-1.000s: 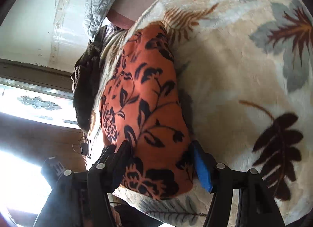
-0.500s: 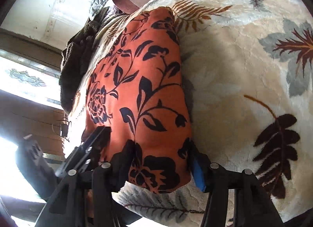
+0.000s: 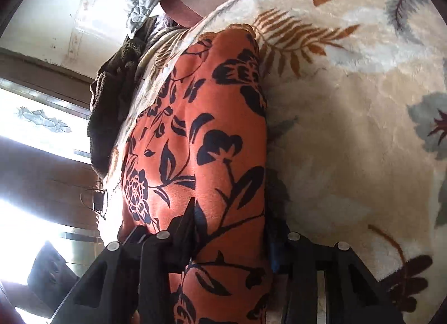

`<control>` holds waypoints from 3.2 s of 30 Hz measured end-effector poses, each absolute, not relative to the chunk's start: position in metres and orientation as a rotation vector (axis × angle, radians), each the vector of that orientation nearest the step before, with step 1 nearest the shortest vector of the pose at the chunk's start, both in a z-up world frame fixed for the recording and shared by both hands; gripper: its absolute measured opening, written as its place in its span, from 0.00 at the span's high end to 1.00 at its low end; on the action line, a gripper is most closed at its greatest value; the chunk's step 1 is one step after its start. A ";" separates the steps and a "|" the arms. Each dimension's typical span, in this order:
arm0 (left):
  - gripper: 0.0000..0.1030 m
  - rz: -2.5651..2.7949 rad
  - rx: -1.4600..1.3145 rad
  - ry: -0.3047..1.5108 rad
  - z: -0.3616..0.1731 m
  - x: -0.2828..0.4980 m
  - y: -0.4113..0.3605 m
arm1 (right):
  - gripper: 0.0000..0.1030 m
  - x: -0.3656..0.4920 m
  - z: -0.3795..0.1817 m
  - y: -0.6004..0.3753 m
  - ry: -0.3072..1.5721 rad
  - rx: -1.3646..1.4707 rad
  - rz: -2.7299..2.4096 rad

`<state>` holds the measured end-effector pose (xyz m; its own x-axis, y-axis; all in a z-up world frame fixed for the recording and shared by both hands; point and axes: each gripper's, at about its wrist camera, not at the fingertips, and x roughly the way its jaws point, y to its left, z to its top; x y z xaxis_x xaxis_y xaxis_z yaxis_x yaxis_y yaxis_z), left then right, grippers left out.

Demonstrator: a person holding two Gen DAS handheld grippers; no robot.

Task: Fold small clothes

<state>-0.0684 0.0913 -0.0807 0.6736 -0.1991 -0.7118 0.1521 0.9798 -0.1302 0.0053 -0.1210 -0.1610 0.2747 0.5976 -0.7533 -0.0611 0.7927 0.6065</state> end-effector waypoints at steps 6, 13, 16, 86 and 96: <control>0.74 -0.202 -0.028 0.908 -0.099 -0.059 0.085 | 0.48 0.011 -0.158 -0.125 1.215 0.512 0.466; 0.74 -0.210 -0.023 0.893 -0.095 -0.059 0.084 | 0.32 0.048 -0.161 -0.157 1.213 0.738 0.473; 0.74 -0.213 -0.027 0.896 -0.095 -0.059 0.083 | 0.64 0.063 -0.172 -0.146 1.253 0.707 0.468; 0.40 -0.252 -0.640 0.975 -0.071 -0.005 0.178 | 0.28 -0.123 -0.071 -0.143 1.029 0.552 0.601; 0.41 -0.296 -0.861 1.127 -0.125 0.043 0.214 | 0.28 -0.063 -0.098 -0.155 1.117 0.599 0.582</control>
